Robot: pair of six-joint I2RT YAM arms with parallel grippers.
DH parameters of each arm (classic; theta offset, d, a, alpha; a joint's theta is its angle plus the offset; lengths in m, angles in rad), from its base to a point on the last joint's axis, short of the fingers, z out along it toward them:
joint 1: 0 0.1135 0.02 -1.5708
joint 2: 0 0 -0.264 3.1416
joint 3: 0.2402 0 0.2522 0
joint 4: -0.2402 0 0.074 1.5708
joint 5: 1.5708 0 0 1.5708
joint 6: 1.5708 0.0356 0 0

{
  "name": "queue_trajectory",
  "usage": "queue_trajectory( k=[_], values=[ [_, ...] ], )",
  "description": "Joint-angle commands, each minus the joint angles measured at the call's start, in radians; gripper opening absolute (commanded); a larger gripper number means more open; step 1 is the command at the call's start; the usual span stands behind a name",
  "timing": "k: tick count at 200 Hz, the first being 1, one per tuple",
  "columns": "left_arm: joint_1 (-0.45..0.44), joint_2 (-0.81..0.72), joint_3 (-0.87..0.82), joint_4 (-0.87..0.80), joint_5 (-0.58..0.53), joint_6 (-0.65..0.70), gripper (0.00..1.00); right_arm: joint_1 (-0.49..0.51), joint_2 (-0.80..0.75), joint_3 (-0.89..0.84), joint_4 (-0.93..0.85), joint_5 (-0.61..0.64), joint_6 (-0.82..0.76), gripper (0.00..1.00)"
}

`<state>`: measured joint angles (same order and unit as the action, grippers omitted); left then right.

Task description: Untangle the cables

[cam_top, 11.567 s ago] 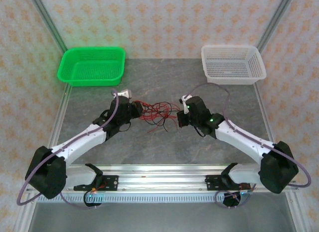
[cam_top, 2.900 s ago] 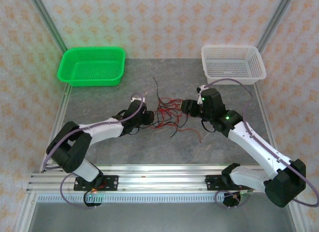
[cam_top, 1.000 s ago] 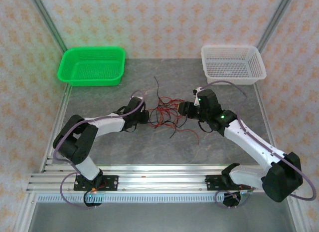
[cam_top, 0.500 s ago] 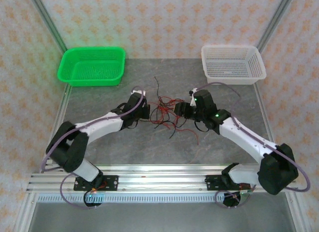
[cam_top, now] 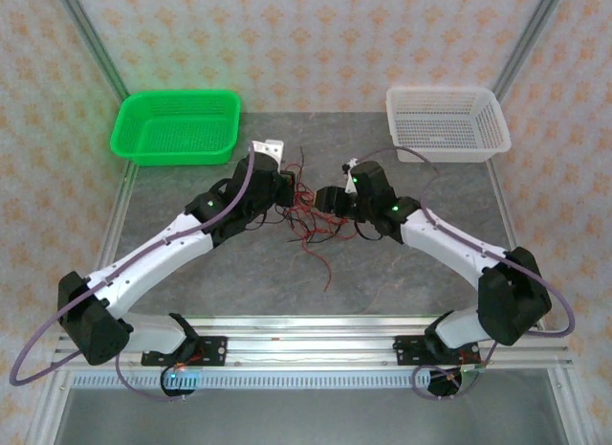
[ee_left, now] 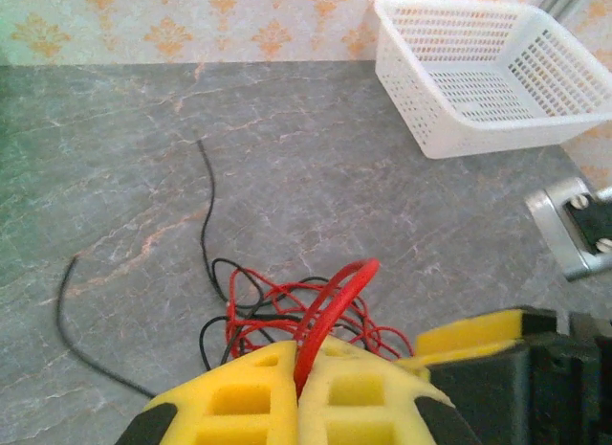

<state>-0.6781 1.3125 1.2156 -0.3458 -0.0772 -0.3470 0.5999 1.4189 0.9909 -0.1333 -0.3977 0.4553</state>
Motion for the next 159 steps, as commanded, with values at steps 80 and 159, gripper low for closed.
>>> queue_trajectory(
  k=[80,159],
  values=[
    [-0.012,-0.026,0.065,-0.075,-0.081,0.013,0.0,0.05,0.221,0.141,0.154,-0.06,0.09,0.59],
    [-0.012,-0.015,0.179,-0.093,-0.22,0.049,0.0,0.106,0.395,-0.03,0.26,-0.016,0.131,0.52]
  ],
)
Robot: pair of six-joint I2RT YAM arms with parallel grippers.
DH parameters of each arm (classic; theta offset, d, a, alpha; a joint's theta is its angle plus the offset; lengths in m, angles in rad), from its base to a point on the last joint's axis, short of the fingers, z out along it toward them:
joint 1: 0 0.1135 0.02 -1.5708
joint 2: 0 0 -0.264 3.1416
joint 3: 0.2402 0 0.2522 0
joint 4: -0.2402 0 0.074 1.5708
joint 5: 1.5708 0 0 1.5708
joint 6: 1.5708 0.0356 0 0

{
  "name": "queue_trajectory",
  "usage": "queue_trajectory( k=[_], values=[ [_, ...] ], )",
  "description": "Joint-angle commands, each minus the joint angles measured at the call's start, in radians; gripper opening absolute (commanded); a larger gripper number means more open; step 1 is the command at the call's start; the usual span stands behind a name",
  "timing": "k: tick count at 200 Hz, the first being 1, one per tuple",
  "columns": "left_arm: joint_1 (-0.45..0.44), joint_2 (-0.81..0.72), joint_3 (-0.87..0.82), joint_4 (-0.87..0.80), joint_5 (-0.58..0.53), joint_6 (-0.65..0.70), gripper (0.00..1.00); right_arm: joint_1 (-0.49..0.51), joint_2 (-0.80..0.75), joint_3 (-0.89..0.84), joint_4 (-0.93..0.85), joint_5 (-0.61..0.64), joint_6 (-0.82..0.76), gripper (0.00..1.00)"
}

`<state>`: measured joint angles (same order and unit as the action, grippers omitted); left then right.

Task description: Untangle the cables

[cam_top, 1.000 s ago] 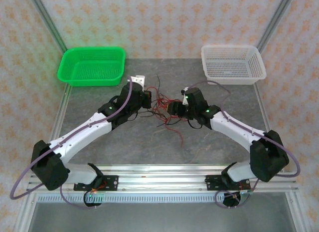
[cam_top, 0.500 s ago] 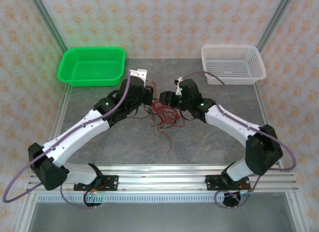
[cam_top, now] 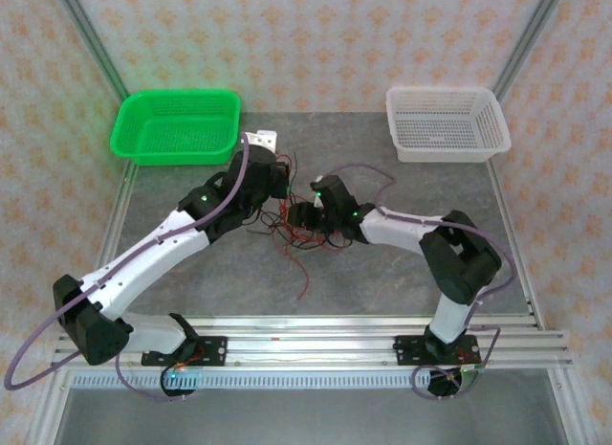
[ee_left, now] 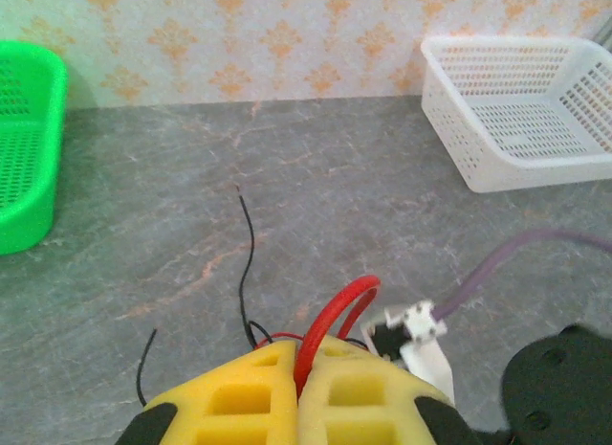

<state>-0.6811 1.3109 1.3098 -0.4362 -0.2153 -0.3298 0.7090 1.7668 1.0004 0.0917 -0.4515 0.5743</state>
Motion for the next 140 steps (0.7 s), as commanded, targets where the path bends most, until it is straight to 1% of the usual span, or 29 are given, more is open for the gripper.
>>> queue_trajectory(
  k=[1,24,64,87,122,140],
  values=[
    [-0.009,-0.013,0.088,-0.002,-0.084,0.033,0.0,-0.003,0.05,-0.041,0.035,0.039,0.011,0.52],
    [-0.009,-0.003,0.157,-0.006,-0.108,0.053,0.0,-0.002,0.101,-0.048,0.023,0.086,-0.004,0.5],
    [-0.009,0.013,0.305,-0.048,-0.154,0.1,0.0,-0.012,0.132,-0.052,-0.037,0.235,-0.036,0.48],
    [-0.009,0.014,0.371,-0.064,-0.199,0.133,0.0,-0.037,0.111,-0.074,-0.067,0.289,-0.049,0.48],
    [-0.006,0.024,0.475,-0.077,-0.295,0.201,0.0,-0.104,0.045,-0.139,-0.071,0.314,-0.059,0.48],
    [0.027,0.037,0.507,-0.069,-0.332,0.232,0.0,-0.134,0.009,-0.161,-0.083,0.328,-0.07,0.48]
  ],
)
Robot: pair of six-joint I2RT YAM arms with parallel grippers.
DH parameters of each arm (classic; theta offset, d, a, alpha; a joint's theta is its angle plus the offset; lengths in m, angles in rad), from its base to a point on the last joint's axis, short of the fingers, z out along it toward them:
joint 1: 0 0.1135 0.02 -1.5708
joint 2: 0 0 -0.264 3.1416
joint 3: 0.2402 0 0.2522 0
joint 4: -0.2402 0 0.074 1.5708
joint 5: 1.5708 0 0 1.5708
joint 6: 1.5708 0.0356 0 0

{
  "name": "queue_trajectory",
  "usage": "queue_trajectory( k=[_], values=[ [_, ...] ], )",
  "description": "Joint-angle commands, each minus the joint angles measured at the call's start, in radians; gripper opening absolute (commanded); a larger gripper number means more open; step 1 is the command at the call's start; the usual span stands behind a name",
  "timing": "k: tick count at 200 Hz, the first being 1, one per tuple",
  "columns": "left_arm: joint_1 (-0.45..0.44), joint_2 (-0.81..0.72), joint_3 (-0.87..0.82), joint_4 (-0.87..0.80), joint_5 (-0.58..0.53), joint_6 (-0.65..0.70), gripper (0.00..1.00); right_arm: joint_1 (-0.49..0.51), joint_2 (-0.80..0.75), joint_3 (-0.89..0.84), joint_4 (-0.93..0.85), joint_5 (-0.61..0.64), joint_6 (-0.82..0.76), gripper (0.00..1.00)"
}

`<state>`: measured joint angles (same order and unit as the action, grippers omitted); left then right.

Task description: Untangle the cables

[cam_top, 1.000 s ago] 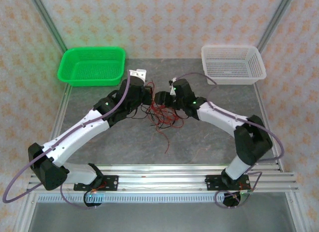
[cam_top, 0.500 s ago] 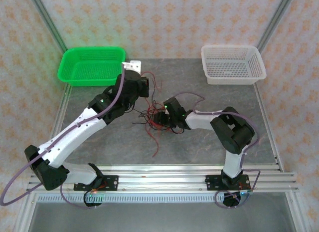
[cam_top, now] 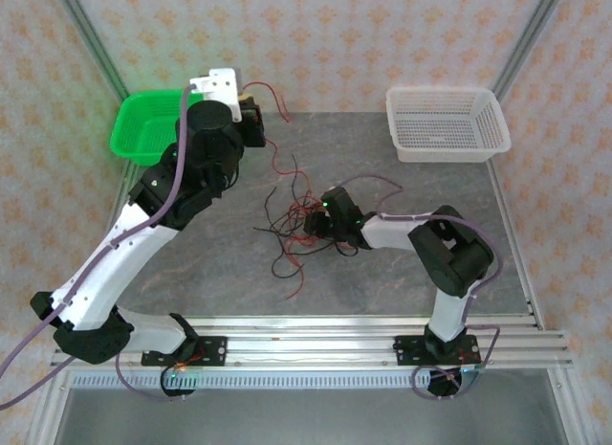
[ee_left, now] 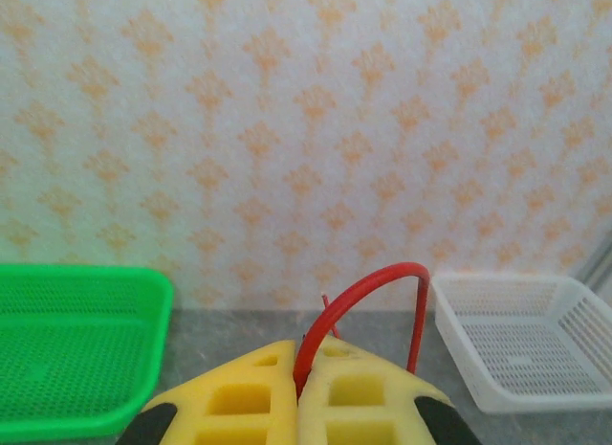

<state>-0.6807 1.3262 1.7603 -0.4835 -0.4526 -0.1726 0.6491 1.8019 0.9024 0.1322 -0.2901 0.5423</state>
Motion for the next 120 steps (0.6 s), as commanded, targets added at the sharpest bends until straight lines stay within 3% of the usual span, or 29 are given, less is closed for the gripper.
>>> queue_trajectory(
  k=[1,39,120],
  values=[
    [0.03,0.022,0.058,-0.022,-0.095,0.076,0.0,-0.075,-0.028,-0.064,-0.124,0.168,-0.039,0.48],
    [0.244,0.072,0.075,0.008,0.034,0.062,0.0,-0.097,-0.111,-0.052,-0.18,0.188,-0.088,0.5],
    [0.555,0.332,0.221,0.158,0.158,0.071,0.0,-0.1,-0.376,0.017,-0.34,0.163,-0.152,0.54]
  ],
)
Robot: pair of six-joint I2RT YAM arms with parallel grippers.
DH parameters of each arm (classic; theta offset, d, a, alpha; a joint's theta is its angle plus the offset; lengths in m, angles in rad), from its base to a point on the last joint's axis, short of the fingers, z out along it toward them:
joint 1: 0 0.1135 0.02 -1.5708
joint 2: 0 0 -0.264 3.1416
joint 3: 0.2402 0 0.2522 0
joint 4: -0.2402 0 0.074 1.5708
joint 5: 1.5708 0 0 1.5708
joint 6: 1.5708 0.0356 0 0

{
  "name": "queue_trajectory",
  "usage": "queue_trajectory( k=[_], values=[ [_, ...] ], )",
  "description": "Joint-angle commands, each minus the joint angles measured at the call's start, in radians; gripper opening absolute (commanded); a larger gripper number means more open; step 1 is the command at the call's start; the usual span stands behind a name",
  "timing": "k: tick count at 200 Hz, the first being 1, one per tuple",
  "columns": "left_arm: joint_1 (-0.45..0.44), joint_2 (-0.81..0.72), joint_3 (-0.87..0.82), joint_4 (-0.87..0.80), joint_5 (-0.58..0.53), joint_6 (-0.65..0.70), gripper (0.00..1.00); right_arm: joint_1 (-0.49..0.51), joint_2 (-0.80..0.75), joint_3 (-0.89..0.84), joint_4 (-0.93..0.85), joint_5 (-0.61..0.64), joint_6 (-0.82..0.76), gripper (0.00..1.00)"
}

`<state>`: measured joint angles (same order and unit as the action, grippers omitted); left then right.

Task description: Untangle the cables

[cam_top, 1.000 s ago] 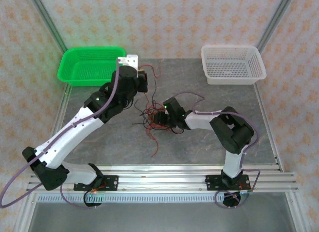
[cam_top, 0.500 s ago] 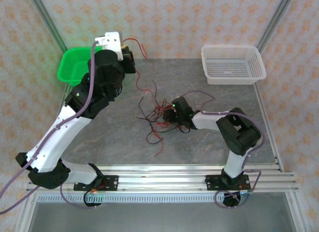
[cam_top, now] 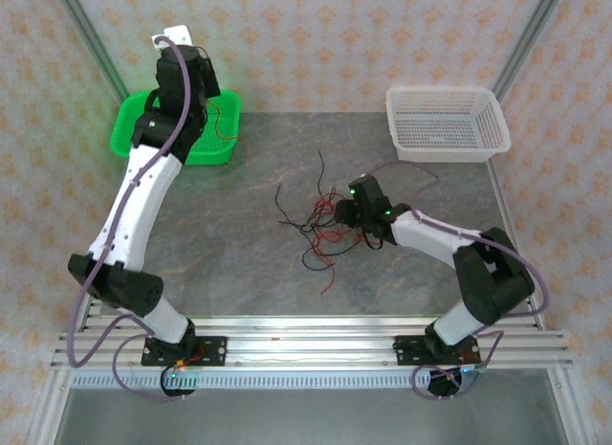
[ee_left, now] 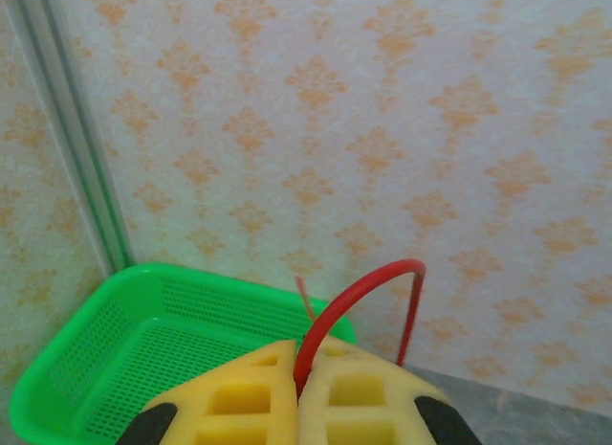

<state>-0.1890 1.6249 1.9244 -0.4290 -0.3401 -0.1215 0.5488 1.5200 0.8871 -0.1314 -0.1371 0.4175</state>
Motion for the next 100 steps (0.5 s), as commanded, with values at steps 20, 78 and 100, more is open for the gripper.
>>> queue_trajectory(
  k=[20,78,100],
  values=[
    [0.121,0.081,0.059,0.165,0.062,0.016,0.0,0.002,-0.159,0.022,-0.096,-0.015,-0.025,0.54],
    [0.227,0.25,0.177,0.221,0.115,0.022,0.0,0.0,-0.258,-0.002,-0.147,-0.012,-0.021,0.55],
    [0.238,0.277,0.161,0.272,0.108,0.066,0.0,0.0,-0.265,-0.022,-0.129,-0.02,-0.008,0.54]
  ],
)
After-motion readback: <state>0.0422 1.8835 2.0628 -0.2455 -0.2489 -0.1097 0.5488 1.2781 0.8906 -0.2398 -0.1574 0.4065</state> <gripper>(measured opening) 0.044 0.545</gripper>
